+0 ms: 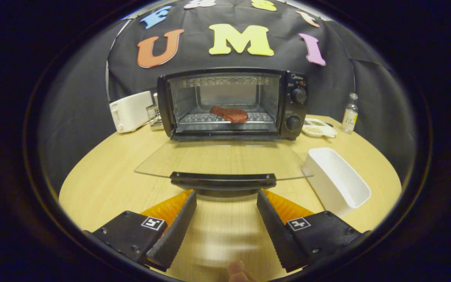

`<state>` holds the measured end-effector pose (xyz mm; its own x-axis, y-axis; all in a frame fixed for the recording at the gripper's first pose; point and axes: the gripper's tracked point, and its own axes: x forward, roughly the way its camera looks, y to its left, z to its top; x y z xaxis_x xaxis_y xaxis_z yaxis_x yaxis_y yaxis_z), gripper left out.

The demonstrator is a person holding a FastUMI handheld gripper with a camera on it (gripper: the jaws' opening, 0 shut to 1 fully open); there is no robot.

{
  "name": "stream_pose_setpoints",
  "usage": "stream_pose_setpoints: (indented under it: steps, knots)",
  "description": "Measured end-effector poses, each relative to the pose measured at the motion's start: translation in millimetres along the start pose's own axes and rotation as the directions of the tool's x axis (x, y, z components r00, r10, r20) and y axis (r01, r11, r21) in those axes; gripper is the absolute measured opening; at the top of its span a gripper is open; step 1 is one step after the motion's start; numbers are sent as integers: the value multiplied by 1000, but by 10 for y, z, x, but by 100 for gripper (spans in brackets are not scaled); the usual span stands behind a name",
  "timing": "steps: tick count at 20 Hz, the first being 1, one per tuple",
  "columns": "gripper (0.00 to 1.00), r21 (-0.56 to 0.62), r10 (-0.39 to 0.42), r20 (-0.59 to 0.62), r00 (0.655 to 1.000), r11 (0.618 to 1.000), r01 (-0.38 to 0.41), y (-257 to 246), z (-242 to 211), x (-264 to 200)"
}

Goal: Open the toaster oven, put the food inside, and close the toaster oven door.

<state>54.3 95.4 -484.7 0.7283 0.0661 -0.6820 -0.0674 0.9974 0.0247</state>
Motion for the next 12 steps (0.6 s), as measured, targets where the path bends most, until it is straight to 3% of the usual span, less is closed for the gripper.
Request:
stream_pose_setpoints:
  steps: [12]
  knots:
    - [99, 3, -71, 31, 997, 997, 71, 15, 117, 55]
